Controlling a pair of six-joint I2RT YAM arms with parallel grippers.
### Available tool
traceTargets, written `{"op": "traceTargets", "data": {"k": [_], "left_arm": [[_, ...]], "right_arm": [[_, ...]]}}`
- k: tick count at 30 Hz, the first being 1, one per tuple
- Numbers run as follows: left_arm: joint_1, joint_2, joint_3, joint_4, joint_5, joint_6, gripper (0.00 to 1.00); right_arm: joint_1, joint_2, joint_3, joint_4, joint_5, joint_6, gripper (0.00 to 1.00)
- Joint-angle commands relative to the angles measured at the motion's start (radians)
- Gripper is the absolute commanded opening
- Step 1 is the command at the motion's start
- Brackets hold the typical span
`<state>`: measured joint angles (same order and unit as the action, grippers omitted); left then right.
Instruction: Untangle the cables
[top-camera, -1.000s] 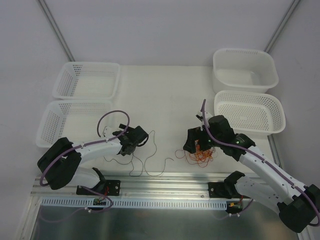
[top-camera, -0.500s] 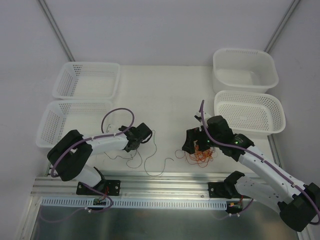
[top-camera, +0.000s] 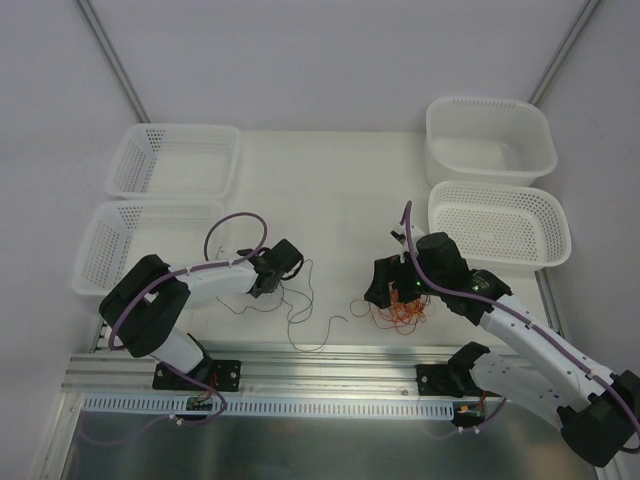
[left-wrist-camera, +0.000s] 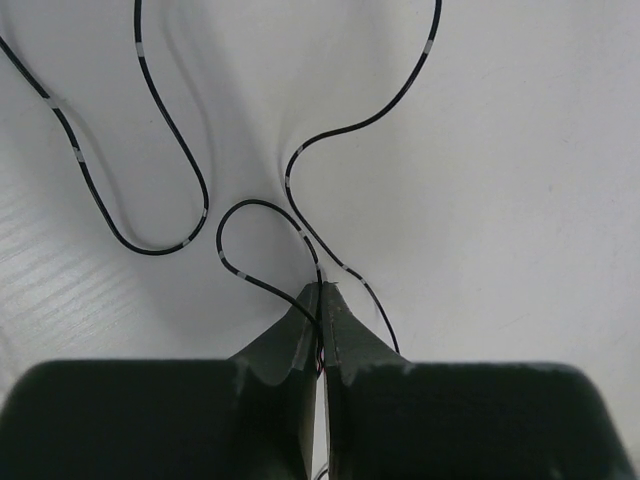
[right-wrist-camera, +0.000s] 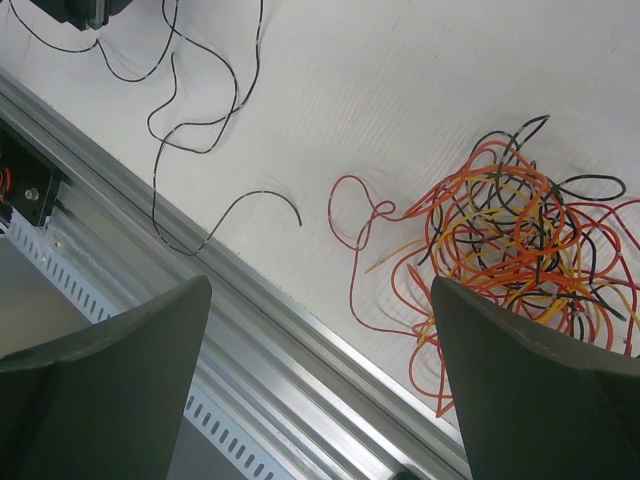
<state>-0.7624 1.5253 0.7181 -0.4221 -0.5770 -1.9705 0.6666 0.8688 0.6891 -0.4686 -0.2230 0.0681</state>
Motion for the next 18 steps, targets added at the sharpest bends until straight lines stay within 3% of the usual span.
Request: {"op": "traceTargets", "data": {"k": [1, 8, 18], "left_arm": [[0.014, 0.061, -0.04, -0.112, 0.138, 0.107, 0.0], [0.014, -0.033, 0.052, -0.133, 0.082, 0.401, 0.0], [0.014, -0.252, 0.302, -0.136, 0.032, 0.981, 0.0]], "right_arm": [[0.005, -0.022, -0.011, 0.004, 0.014, 0.012, 0.96], [0.007, -0.039, -0.013, -0.008, 0.017, 0.004, 0.96], [0.005, -0.083, -0.01, -0.041, 0.045, -0.004, 0.96]]}}
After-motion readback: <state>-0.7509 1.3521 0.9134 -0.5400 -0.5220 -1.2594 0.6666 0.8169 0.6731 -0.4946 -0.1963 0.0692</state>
